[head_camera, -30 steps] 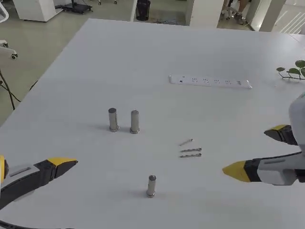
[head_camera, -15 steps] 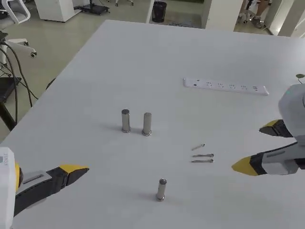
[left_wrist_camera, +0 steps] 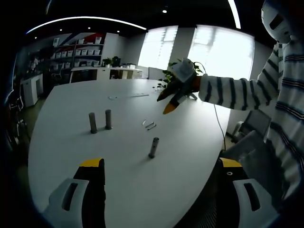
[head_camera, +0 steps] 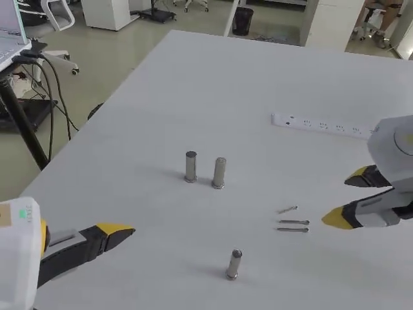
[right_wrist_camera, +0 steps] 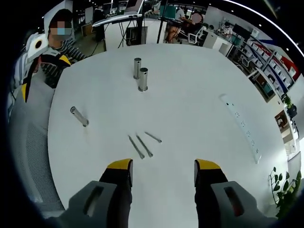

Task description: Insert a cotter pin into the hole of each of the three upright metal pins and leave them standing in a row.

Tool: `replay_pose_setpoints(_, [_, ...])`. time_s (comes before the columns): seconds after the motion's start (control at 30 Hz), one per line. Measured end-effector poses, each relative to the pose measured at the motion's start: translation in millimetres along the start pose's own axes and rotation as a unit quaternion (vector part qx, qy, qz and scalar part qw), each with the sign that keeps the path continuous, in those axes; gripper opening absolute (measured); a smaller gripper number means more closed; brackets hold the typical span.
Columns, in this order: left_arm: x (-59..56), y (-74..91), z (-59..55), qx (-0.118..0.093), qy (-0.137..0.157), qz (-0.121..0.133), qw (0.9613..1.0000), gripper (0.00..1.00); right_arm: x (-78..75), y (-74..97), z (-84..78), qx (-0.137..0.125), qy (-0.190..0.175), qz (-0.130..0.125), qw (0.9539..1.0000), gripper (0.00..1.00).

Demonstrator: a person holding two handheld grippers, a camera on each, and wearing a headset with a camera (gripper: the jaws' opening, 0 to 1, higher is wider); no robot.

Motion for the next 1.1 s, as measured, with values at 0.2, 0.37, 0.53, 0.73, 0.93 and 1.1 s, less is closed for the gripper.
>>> replay_pose_setpoints(0.2, [3.1, 1.4, 2.5, -0.009, 0.007, 0.006, 0.9999, 0.96, 1.4, -16.0, -2.0, 0.036, 0.04, 0.014, 0.9984, 0.46])
replay_pose_setpoints(0.37, [5.7, 1.3, 6.4, -0.014, 0.006, 0.011, 0.9998, 0.96, 6.5, -29.8, 2.1, 0.047, 0.059, 0.035, 0.9965, 0.42])
replay_pose_setpoints(0.53, [5.3, 1.2, 8.4, -0.016, 0.008, 0.011, 0.9998, 0.95, 5.2, -42.6, 4.4, 0.053, 0.08, 0.033, 0.9948, 0.33])
replay_pose_setpoints(0.73, [7.5, 4.4, 9.7, -0.022, 0.014, 0.019, 0.9995, 0.94, 5.8, -56.5, 6.0, 0.064, 0.105, 0.042, 0.9916, 0.29])
replay_pose_setpoints(0.93, [12.0, 6.9, 8.1, -0.019, 0.017, 0.029, 0.9993, 0.93, 4.9, -64.2, 13.9, 0.055, 0.118, 0.048, 0.9903, 0.27])
replay_pose_setpoints(1.1, [16.7, 10.1, 9.2, -0.021, 0.019, 0.038, 0.9989, 0.93, 12.0, -70.3, 14.9, 0.072, 0.148, 0.082, 0.9829, 0.21])
Point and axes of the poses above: the centre of the closed fingertips' face, and the gripper's own axes: y roughly backward along the fingers, x roughly to its left, z roughly out of its top, the point moved 1 cm from there along y, roughly backward along the fingers, and after that the axes turned 2 degrees about -y, right-handed, at the moved point
